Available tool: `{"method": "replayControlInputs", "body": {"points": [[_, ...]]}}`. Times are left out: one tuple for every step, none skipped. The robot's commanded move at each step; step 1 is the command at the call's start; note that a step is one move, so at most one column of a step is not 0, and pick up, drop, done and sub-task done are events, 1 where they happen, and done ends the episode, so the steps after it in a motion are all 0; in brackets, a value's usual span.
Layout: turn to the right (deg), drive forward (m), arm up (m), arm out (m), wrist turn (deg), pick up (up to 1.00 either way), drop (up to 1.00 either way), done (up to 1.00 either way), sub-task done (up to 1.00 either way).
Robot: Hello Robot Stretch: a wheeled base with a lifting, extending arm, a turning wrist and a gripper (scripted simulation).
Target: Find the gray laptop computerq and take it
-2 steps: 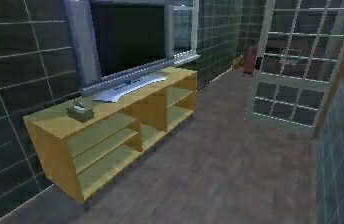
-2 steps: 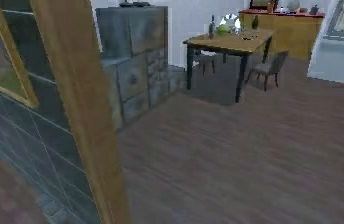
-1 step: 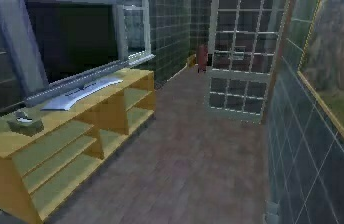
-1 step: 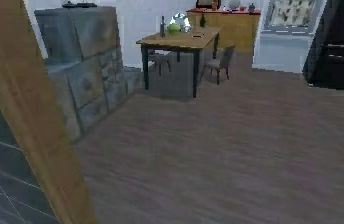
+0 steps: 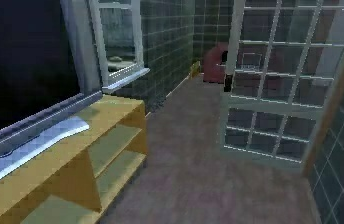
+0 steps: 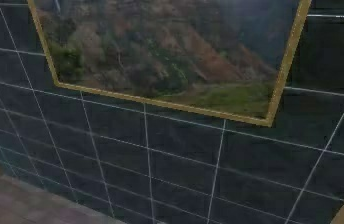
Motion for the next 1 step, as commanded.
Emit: {"method": "replayControlInputs", "body": {"points": [[0.0, 1.00, 0.00, 0.00, 0.0, 0.00, 0.00, 0.00, 0.00]]}}
